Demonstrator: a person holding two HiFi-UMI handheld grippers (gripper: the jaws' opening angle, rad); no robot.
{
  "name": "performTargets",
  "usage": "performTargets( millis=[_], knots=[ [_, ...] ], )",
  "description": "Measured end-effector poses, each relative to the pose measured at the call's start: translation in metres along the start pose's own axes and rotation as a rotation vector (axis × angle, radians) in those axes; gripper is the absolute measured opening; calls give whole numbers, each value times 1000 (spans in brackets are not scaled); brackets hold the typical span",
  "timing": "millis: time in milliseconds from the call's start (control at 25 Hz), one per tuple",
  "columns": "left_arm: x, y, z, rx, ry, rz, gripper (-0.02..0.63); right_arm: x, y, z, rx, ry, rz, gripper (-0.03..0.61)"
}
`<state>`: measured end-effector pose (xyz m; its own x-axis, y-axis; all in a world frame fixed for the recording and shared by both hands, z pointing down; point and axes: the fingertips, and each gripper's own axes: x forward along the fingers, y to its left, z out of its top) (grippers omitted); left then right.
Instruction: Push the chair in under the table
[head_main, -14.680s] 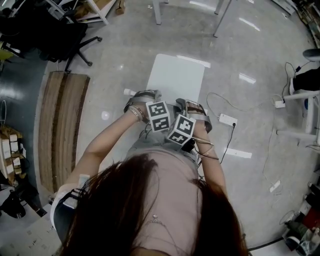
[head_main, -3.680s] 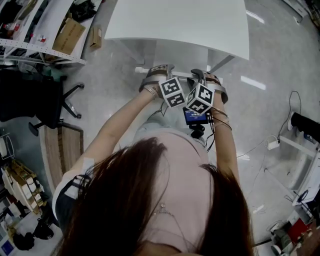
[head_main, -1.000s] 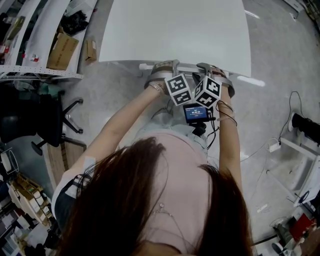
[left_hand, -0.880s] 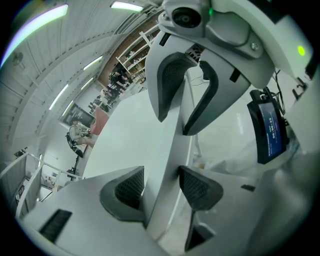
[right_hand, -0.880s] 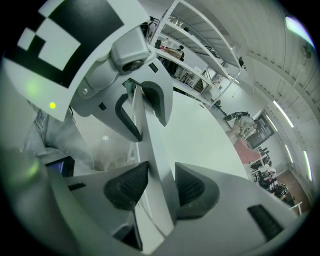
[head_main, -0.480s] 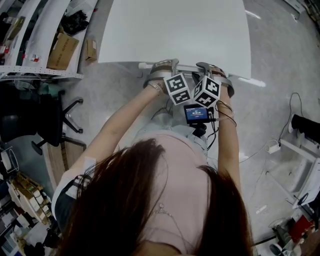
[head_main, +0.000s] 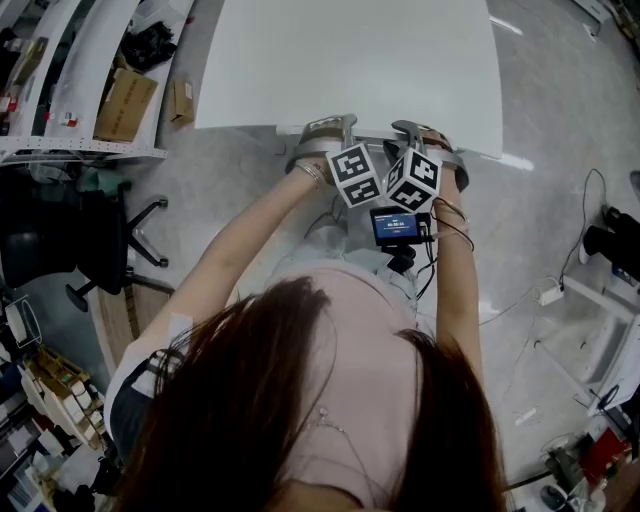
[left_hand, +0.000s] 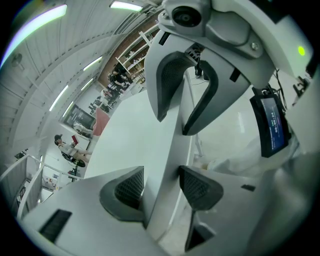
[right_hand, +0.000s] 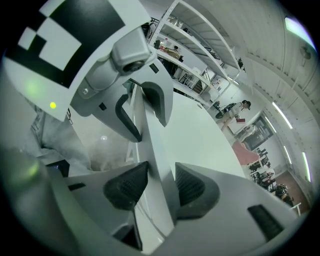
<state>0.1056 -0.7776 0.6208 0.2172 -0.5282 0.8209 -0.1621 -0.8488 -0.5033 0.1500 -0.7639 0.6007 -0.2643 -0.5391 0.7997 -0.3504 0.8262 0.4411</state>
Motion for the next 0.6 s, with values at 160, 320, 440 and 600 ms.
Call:
performTargets(
  millis=[160,320,440,600],
  knots=[
    [0,0,2,0,1,2,225,0,-1,-1,-1,-2,0,170],
    [-1,0,2,1,2,6,227,-2,-1,-1,-4,-2,-7,172],
    [-2,1,3,3,4,-3,227,-3,-2,-1,-3,-4,-4,170],
    [-3,-2,5,6,2,-22,227,-5,0,-4,4,-7,9,170]
  ],
)
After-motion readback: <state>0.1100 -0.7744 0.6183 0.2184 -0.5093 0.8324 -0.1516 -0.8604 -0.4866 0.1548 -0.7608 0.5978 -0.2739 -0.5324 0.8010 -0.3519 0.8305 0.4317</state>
